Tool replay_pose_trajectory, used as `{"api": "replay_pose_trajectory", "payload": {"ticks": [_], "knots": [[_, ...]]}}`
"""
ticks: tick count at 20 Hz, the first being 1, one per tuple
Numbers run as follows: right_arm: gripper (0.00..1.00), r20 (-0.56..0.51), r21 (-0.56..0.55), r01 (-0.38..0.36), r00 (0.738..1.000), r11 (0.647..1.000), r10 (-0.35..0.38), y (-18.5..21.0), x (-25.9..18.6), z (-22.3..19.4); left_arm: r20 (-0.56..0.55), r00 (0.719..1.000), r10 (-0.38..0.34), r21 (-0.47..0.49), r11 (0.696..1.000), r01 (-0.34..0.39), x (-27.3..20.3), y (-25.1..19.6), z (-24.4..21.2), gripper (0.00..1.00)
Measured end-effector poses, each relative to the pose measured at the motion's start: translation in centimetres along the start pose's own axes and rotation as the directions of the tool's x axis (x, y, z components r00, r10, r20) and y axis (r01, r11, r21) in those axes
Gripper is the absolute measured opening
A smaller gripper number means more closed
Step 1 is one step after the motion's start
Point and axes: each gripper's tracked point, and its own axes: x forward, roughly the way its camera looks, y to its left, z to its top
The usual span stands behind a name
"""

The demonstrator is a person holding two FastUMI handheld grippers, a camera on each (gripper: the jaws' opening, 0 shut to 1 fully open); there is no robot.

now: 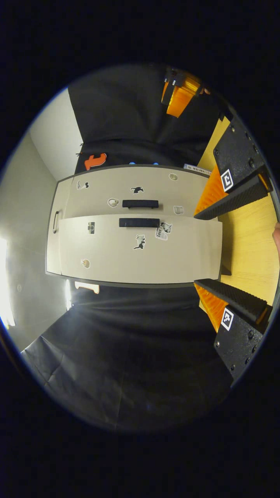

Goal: Grab one shoe with the right hand and put it into the shoe cabinet, grab the other shoe with the left hand and put it into the shoe cabinet; then close the right door with the right hand and the left door with the left hand.

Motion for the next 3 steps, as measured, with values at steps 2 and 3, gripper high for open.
{"api": "replay_pose_trajectory", "payload": {"ticks": [2, 3], "knots": [[0.99, 0.017, 0.004, 0.017, 1.0, 1.0, -0.017, -0.18, -0.45, -0.06, 0.013, 1.0, 0.003, 0.002, 1.0, -0.003, -0.55, -0.03, -0.24, 0.93], [0.99, 0.024, 0.011, 0.011, 1.0, 1.0, -0.011, 0.0, -0.68, -0.02, 0.016, 1.0, 0.003, 0.001, 1.0, -0.003, -0.99, 0.02, -0.53, 0.93]]}}
